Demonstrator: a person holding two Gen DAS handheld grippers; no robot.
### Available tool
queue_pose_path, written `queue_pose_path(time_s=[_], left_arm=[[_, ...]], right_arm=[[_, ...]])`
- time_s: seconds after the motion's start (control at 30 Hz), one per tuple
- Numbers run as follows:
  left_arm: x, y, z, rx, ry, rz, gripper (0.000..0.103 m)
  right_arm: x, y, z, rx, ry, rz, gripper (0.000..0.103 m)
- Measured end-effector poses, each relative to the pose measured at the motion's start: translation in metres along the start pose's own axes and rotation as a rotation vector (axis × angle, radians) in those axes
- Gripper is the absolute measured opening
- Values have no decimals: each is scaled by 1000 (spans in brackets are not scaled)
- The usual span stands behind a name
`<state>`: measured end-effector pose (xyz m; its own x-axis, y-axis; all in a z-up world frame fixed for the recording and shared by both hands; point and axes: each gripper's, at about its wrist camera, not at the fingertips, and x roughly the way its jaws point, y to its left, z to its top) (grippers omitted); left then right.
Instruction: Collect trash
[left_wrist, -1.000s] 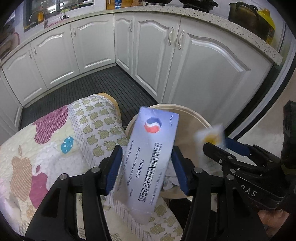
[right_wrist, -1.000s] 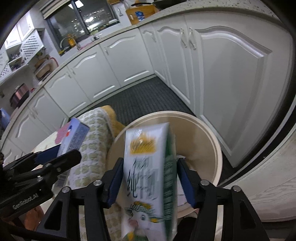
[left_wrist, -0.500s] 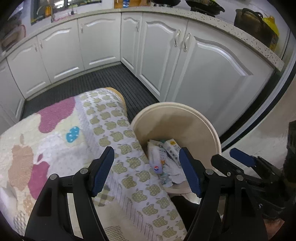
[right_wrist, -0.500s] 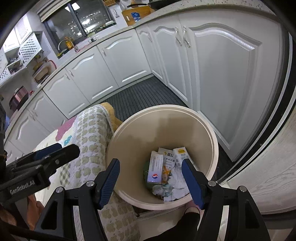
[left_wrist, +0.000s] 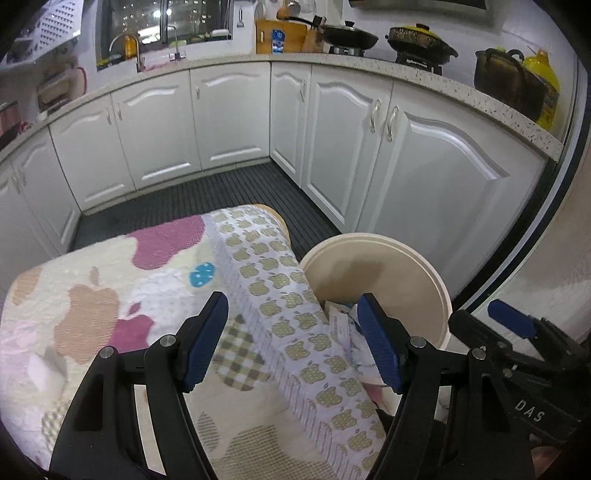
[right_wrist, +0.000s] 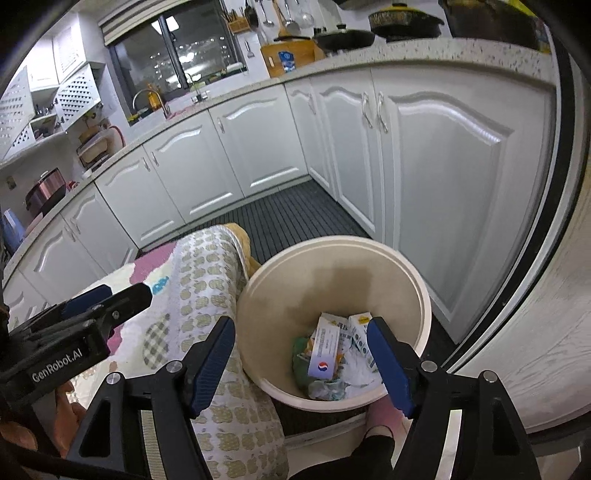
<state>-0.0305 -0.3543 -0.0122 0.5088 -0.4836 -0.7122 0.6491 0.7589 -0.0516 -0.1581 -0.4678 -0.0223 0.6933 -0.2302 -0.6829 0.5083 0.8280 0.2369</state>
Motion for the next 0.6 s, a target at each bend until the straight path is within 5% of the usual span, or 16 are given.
queue_pose_path(time_s=[0.6], left_arm=[[-55, 25, -11, -53, -171, 44, 72]], right_arm=[[-50, 38, 7, -82, -178, -60, 83]])
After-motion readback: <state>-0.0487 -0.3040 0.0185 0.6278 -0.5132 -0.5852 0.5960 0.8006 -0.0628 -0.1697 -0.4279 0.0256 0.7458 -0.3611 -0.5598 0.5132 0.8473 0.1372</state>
